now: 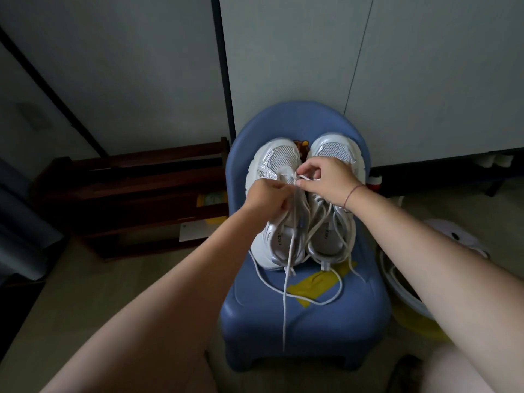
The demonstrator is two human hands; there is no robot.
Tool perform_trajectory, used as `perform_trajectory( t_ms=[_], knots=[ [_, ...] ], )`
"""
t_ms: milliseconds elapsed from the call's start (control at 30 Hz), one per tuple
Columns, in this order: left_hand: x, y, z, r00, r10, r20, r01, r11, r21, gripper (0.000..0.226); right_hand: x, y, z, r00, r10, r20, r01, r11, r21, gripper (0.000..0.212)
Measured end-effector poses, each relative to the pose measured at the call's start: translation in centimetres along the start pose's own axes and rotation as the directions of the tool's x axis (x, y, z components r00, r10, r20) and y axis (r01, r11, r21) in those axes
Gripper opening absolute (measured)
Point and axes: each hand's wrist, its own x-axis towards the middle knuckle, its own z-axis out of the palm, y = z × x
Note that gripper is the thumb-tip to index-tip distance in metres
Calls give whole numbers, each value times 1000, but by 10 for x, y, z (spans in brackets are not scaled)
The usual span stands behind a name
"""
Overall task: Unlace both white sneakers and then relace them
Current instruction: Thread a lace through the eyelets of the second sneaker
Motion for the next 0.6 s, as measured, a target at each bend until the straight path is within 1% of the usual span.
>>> perform_trajectory(
  t_ms=[67, 133, 200, 233, 333, 400, 433, 500, 567, 600],
  knots=[
    [2, 7, 4, 983, -135, 123, 150, 981, -121, 37, 1, 1, 1, 1000, 0, -5, 0, 1000, -1, 17],
    [2, 13, 8, 942, -230, 243, 295, 912, -284, 35, 1, 1, 1, 1000, -6, -6, 6, 1000, -7, 16],
    [2, 14, 11, 924, -267, 273, 358, 857, -370, 35, 1, 2, 1, 1000, -9, 4, 9, 1000, -9, 16],
    [2, 13, 11, 927, -271, 261, 355, 857, -372, 36, 1, 2, 1, 1000, -9, 9, 9, 1000, -4, 16],
    [-2, 12, 10, 947, -234, 222, 293, 909, -296, 39, 0, 2, -1, 1000, -10, 23, 10, 1000, -3, 17],
    [-3, 11, 3, 959, -176, 221, 215, 961, -171, 39, 0, 2, -2, 999, -6, 34, 6, 1000, -5, 18],
    [-2, 10, -2, 957, -145, 251, 170, 982, -85, 39, 0, 2, -2, 999, -4, 36, 4, 1000, -4, 18],
    [-3, 7, -13, 917, -124, 379, 107, 992, 65, 34, 1, 1, -2, 999, -1, 33, 1, 1000, 0, 18],
    [-8, 4, -22, 836, -145, 530, 49, 980, 191, 22, 1, 1, -1, 1000, 6, 31, -7, 1000, 8, 19],
    [-11, 3, -25, 784, -155, 601, 2, 969, 247, 18, 1, 1, -1, 1000, 11, 30, -11, 1000, 13, 19]
  ],
)
